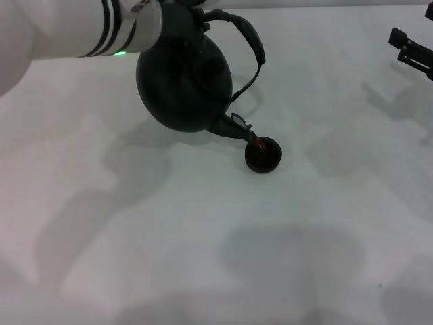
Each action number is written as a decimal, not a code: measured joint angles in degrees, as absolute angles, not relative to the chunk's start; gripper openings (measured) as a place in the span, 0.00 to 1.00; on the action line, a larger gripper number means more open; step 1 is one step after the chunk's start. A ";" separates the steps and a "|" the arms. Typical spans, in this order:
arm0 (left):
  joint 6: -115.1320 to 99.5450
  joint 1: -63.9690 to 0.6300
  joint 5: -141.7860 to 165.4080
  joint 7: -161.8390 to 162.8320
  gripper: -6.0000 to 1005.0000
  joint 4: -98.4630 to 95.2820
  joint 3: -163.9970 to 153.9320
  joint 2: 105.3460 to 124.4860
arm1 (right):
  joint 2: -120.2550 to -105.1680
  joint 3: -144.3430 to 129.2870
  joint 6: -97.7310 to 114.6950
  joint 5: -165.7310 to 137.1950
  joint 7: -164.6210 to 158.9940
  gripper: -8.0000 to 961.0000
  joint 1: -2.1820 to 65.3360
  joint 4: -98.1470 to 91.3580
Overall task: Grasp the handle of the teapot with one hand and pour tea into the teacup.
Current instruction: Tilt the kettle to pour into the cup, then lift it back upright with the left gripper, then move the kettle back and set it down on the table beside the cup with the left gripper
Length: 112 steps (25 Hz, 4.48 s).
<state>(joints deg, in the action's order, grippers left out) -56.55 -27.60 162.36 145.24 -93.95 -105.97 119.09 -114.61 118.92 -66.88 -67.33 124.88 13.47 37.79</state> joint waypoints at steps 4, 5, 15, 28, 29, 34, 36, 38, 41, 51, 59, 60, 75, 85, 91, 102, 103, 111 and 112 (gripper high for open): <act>-56.76 -27.86 162.42 145.59 0.14 -93.78 -106.13 119.09 | -114.61 118.92 -66.88 -67.32 124.88 0.88 13.37 37.79; -56.78 -27.87 162.42 145.60 0.14 -93.77 -106.13 119.09 | -114.61 118.92 -66.88 -67.32 124.88 0.88 13.36 37.79; -56.96 -27.86 162.42 145.64 0.13 -93.63 -106.17 119.09 | -114.61 118.91 -66.89 -67.32 124.88 0.88 13.36 37.79; -57.44 -27.62 162.42 145.38 0.13 -93.35 -106.17 119.02 | -114.61 118.91 -66.75 -67.32 124.99 0.88 13.80 37.37; -57.46 -27.60 162.42 145.38 0.13 -93.34 -106.17 119.02 | -114.60 118.91 -66.75 -67.32 125.13 0.88 13.85 37.32; -57.50 -27.60 162.42 145.48 0.13 -93.30 -106.17 119.00 | -114.61 118.91 -66.73 -67.32 125.37 0.88 13.89 37.21; -57.53 -27.64 162.42 145.50 0.13 -93.24 -106.17 119.00 | -114.60 118.91 -66.76 -67.32 125.38 0.88 13.88 37.19; -57.58 -27.68 162.42 145.51 0.13 -93.15 -106.17 119.00 | -114.61 118.91 -66.81 -67.32 125.39 0.88 13.79 37.18; -57.65 -27.73 162.42 145.52 0.13 -93.07 -106.17 119.00 | -114.61 118.91 -66.89 -67.32 125.41 0.88 13.71 37.17; -57.67 -27.80 162.42 145.64 0.13 -92.90 -106.16 119.09 | -114.61 118.91 -66.97 -67.49 125.42 0.88 13.78 37.18; -57.66 -28.46 162.42 145.64 0.13 -92.11 -105.79 119.09 | -114.61 118.91 -66.98 -67.56 125.41 0.88 13.74 37.18; -57.66 -28.55 162.42 145.64 0.13 -91.94 -105.75 119.09 | -114.61 118.91 -66.98 -67.56 125.41 0.88 13.74 37.18; -54.61 -27.96 161.25 148.26 0.13 -93.09 -104.72 119.09 | -114.61 118.91 -66.73 -67.76 125.50 0.88 13.97 36.39; -52.34 -21.88 148.26 145.37 0.13 -99.22 -97.54 118.90 | -114.52 118.91 -66.61 -67.77 125.50 0.88 13.98 36.38; -51.50 -14.78 130.26 131.58 0.13 -101.04 -89.39 118.86 | -114.48 118.91 -66.62 -67.80 125.37 0.88 13.97 36.38; -56.50 -6.00 103.94 107.57 0.13 -92.35 -75.50 118.80 | -114.43 118.38 -66.64 -67.94 125.03 0.88 13.52 36.15; -57.57 -5.83 102.28 105.51 0.13 -90.84 -74.32 118.79 | -114.43 118.38 -66.69 -67.94 125.02 0.88 13.48 36.00; -70.84 -6.37 88.07 85.15 0.13 -74.08 -63.86 118.65 | -114.43 118.31 -67.05 -67.94 124.62 0.88 13.21 35.59; -73.14 -6.77 86.58 82.66 0.13 -71.08 -61.98 118.60 | -114.43 118.30 -67.07 -67.97 124.43 0.88 13.18 35.59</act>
<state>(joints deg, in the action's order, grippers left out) -73.14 -6.77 86.58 82.67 -71.08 -61.98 118.60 -114.43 118.30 -67.07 -67.97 124.43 13.18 35.59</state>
